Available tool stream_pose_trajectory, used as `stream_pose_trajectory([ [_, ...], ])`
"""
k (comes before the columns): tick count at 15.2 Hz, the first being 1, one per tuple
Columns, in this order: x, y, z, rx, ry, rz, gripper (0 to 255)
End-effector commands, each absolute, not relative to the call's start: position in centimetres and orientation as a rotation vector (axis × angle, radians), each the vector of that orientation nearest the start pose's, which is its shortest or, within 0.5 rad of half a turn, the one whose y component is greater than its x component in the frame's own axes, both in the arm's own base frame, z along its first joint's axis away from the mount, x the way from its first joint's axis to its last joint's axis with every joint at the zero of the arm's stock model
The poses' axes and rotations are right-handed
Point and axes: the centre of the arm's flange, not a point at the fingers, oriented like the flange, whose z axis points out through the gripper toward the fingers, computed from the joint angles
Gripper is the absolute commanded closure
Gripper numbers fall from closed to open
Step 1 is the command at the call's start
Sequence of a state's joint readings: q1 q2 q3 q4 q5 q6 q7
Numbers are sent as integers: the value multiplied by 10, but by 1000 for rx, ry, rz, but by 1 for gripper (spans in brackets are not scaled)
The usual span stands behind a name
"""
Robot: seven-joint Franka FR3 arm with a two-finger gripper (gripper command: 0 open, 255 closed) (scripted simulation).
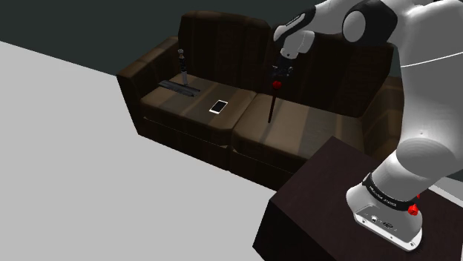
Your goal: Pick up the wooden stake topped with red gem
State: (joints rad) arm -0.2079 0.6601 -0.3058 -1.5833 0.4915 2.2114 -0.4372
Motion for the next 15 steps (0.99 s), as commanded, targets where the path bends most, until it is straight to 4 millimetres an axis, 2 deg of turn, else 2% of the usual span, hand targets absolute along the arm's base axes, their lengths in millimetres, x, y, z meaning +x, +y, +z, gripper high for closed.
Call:
stream_pose_trajectory([
  [1, 630, -302, 253, -2923, 457, -158, 0],
  [3, 630, -302, 250, -2923, 457, -158, 0],
  [4, 630, -303, 250, -2922, 457, -158, 255],
  [13, 630, -302, 250, -2923, 457, -158, 255],
  [15, 630, -302, 261, -2923, 457, -158, 255],
])
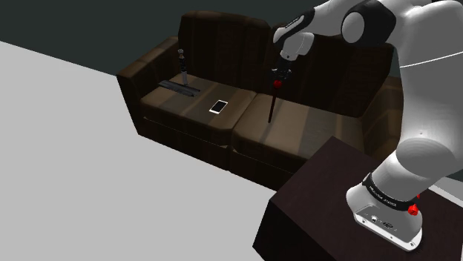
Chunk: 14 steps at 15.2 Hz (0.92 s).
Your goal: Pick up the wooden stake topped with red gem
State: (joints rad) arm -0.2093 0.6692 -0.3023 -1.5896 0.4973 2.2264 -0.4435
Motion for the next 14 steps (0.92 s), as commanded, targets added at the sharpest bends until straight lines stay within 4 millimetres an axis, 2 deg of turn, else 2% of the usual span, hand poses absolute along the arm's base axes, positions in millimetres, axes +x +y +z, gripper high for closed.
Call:
stream_pose_trajectory([
  [1, 630, -302, 266, -2923, 457, -158, 255],
  [13, 630, -302, 330, -2923, 457, -158, 255],
  [14, 630, -302, 330, -2923, 457, -158, 255],
])
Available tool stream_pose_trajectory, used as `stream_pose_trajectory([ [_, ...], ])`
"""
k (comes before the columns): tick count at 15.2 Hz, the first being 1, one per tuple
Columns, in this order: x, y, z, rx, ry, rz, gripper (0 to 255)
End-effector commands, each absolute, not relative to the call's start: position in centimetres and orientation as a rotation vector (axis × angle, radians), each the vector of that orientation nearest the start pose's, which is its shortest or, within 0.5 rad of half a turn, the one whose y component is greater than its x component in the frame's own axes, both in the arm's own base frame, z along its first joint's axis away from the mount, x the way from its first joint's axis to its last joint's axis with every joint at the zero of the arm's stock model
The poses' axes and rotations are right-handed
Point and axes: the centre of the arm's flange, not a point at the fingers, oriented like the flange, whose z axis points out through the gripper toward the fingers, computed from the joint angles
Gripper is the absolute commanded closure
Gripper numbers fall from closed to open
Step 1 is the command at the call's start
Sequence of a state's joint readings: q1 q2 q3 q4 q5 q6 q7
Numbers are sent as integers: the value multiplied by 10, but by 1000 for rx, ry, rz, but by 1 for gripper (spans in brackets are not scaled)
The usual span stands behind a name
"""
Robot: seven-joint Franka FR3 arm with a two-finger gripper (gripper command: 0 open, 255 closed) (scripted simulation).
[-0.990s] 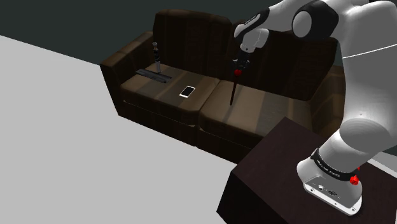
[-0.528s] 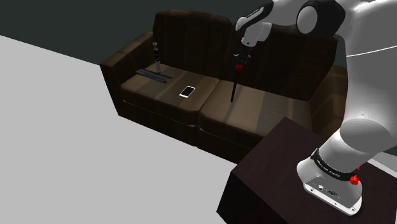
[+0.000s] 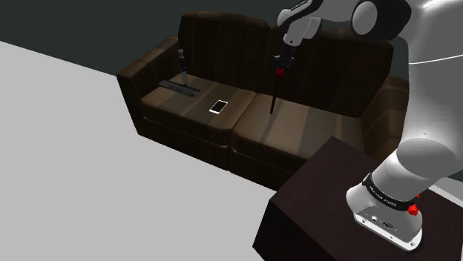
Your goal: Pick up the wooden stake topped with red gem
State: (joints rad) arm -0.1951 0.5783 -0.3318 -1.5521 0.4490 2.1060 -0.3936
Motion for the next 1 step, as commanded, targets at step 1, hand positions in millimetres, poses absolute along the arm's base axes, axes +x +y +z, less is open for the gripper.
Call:
stream_pose_trajectory([
  [1, 630, -302, 330, -2923, 457, -158, 255],
])
